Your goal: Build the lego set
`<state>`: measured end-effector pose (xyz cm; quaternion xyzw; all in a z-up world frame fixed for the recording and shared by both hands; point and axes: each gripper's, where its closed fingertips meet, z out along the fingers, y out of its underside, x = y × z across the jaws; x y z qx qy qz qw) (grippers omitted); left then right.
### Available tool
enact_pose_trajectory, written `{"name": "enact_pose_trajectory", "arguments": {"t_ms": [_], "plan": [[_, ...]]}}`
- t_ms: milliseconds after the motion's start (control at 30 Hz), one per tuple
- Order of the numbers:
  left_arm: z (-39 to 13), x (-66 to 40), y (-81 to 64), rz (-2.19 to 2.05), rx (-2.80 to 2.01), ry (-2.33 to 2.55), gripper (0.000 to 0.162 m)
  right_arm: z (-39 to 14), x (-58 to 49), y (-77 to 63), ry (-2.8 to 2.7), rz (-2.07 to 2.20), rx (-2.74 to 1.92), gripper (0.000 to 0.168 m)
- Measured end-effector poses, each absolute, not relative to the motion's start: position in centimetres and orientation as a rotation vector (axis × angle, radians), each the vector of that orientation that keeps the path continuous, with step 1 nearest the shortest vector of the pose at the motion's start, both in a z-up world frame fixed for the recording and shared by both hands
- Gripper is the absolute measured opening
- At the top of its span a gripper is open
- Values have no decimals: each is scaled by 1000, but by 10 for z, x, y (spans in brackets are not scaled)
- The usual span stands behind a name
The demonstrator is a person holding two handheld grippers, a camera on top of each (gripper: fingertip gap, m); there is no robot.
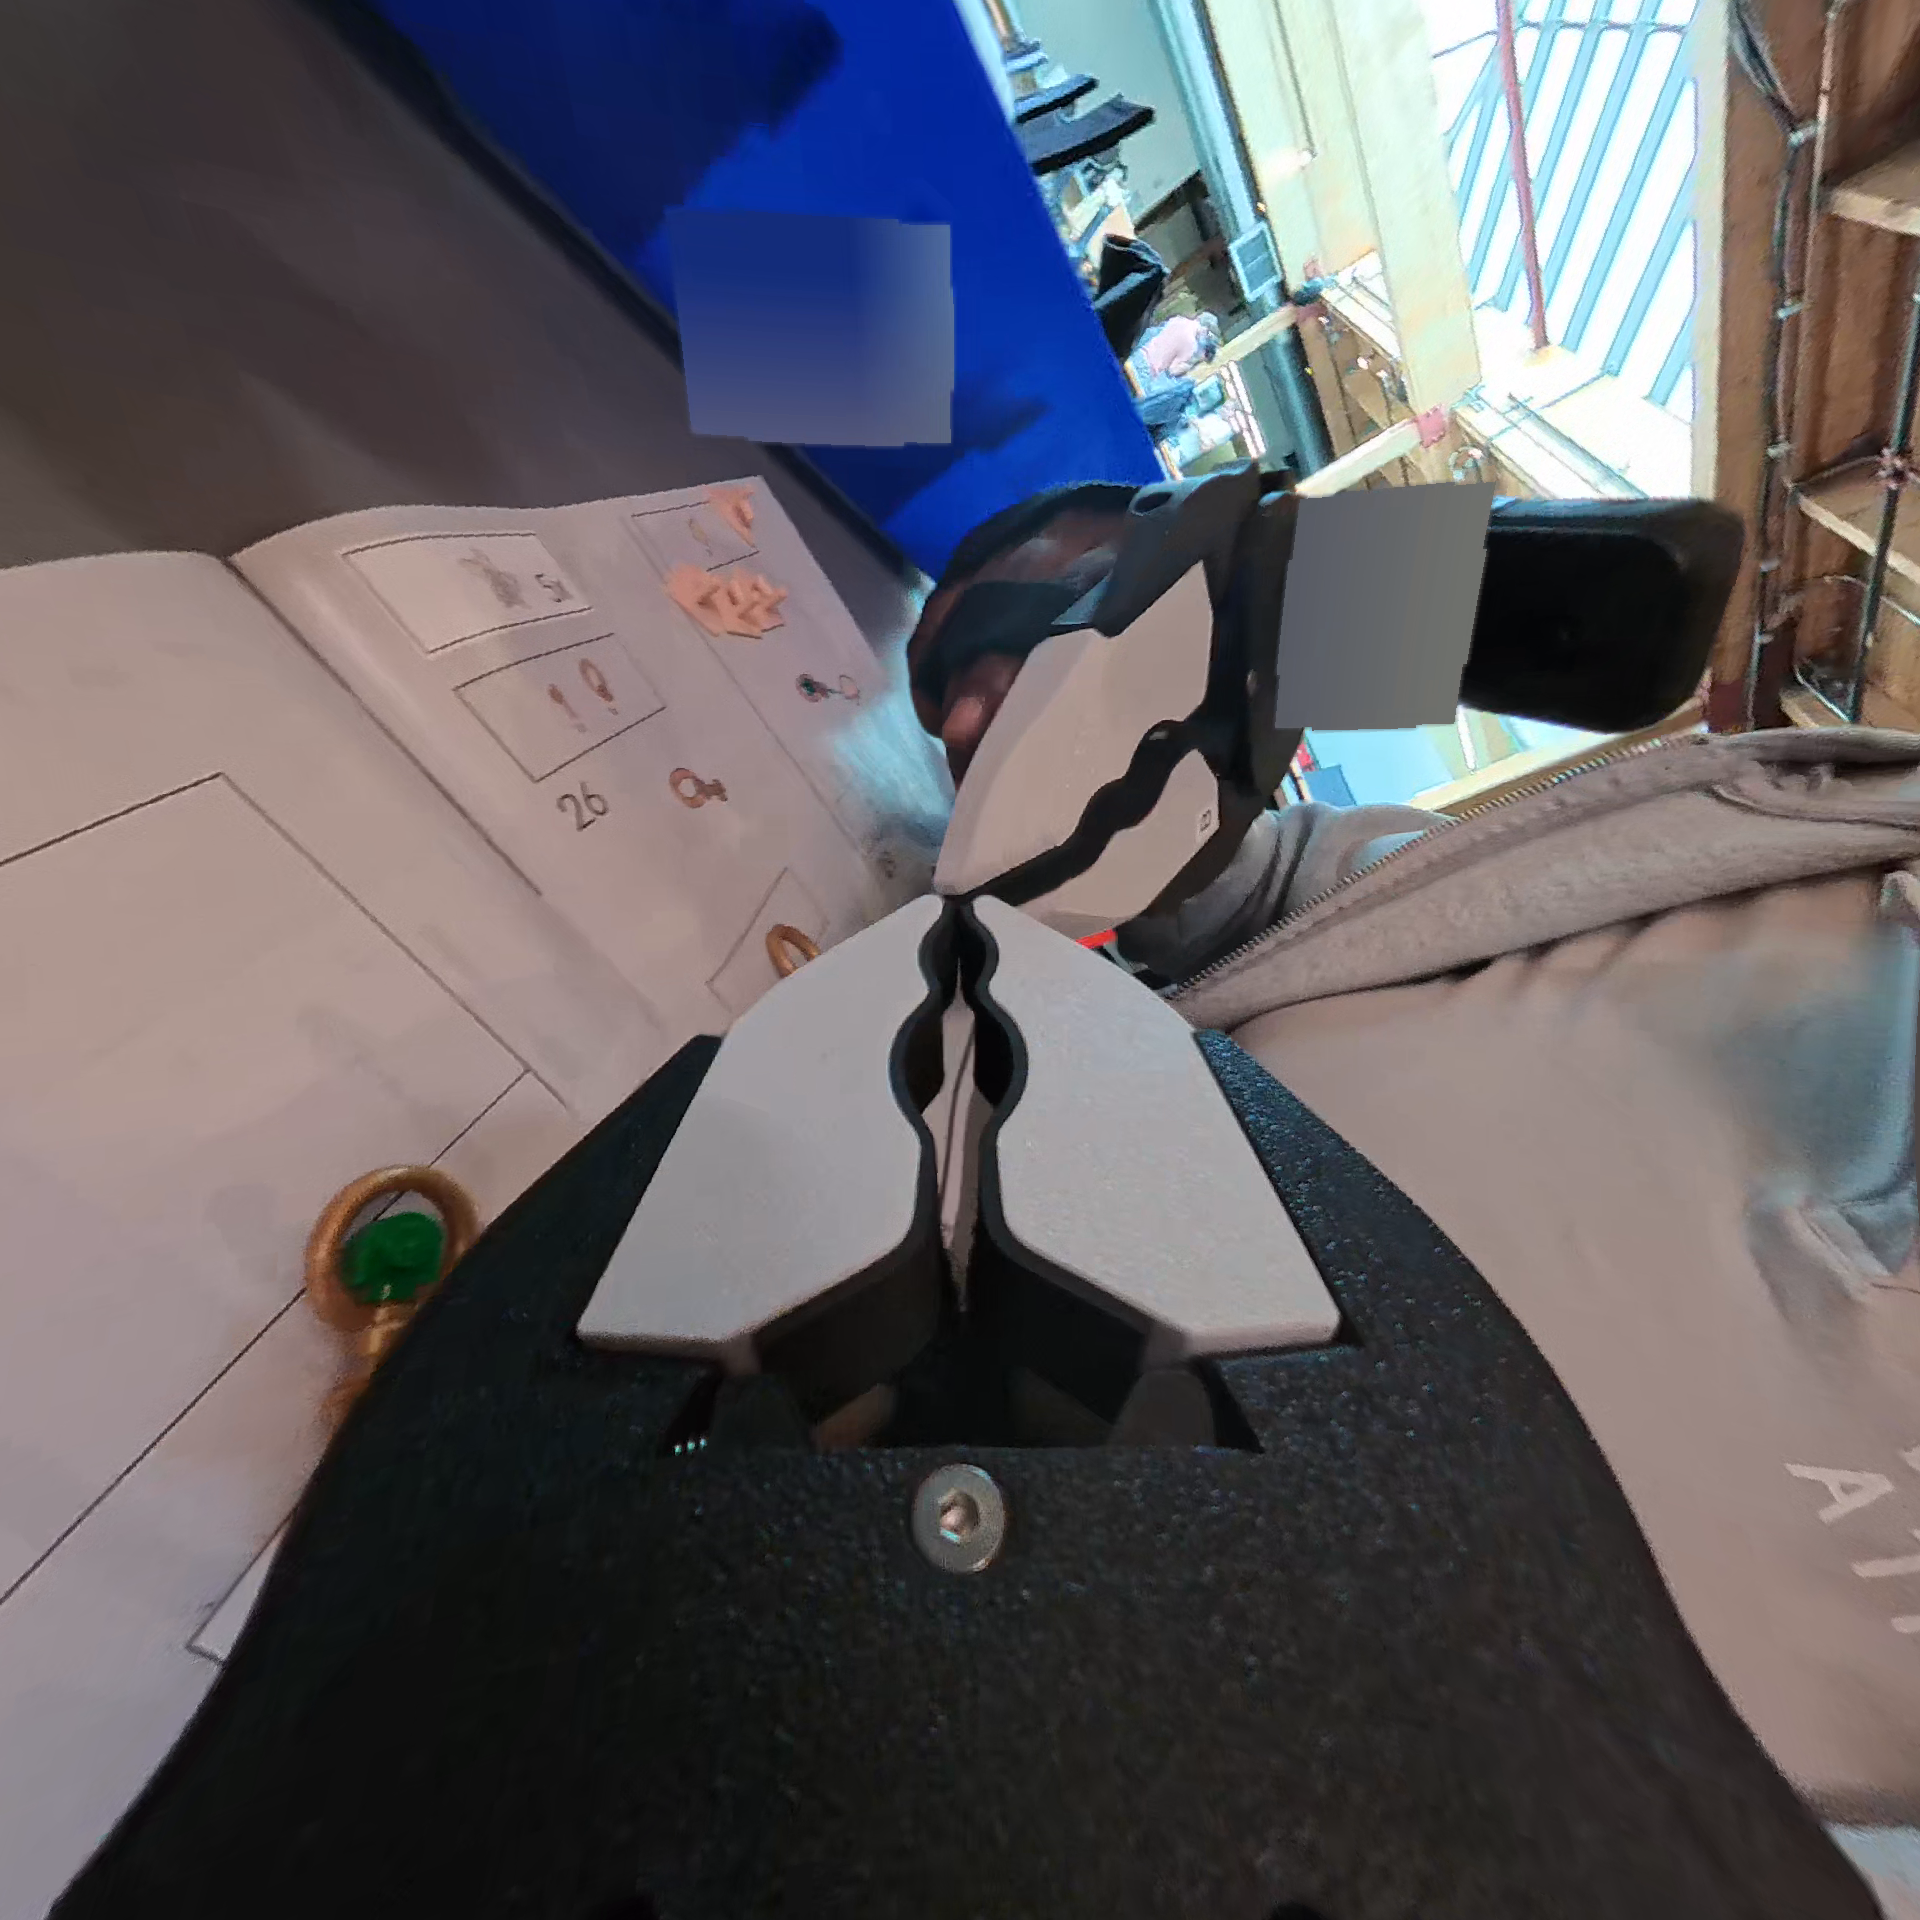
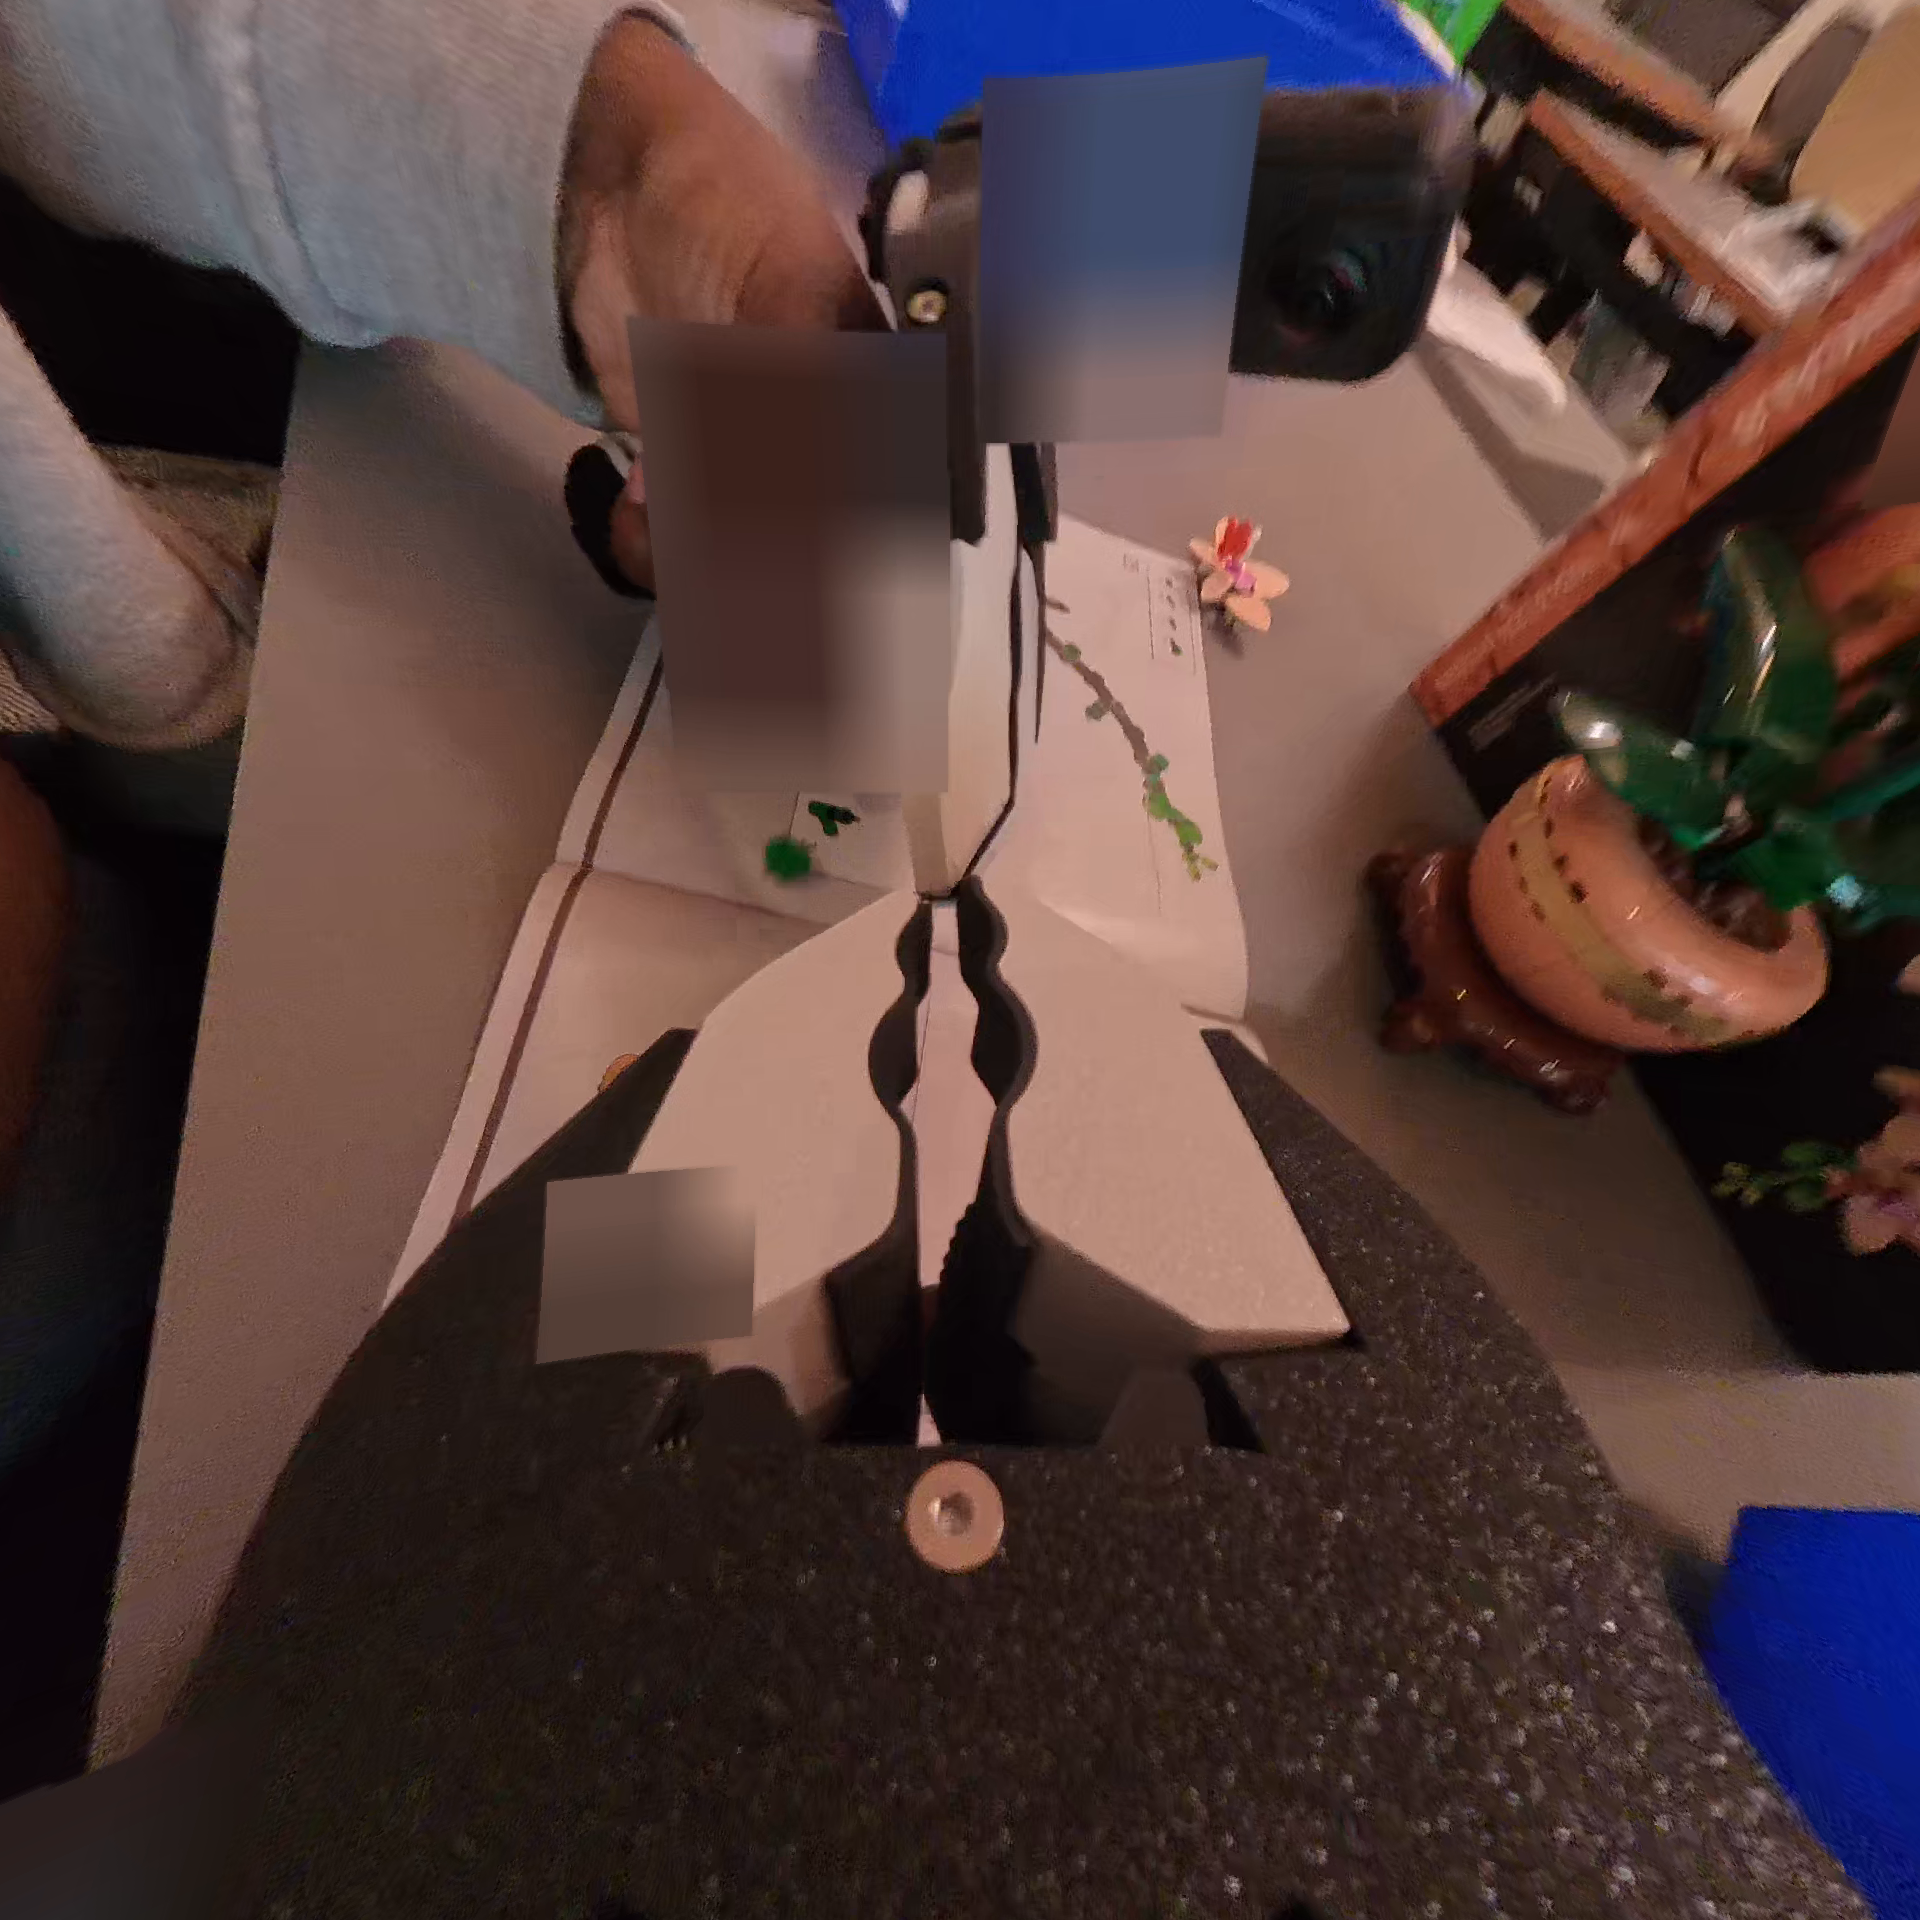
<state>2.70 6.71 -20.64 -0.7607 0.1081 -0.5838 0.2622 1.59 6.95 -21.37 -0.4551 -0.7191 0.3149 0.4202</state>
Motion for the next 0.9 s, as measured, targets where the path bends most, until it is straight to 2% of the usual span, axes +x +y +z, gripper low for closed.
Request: {"name": "enact_pose_trajectory", "arguments": {"t_ms": [100, 167, 300, 400, 667, 900], "plan": [[-218, 18, 75, -1455, -2108, 292, 0, -231, 19, 84, -1804, 749, -1290, 5], [-216, 7, 79, -1358, -2114, 322, 0, -234, 23, 87, -1808, 763, -1350, 12], [-179, -33, 78, -1184, -1978, 384, 8, -229, 26, 77, -1809, 824, -1444, 18], [-153, -75, 69, -1044, -1864, 323, 11, -222, 20, 62, -1832, 839, -1431, 15], [-208, -92, 13, -764, -2143, 434, 14, -245, -31, 35, -2035, 813, -1496, 15], [-200, -95, 11, -810, -1972, 354, 14, -252, -58, 32, -2133, 720, -1415, 11]]}}
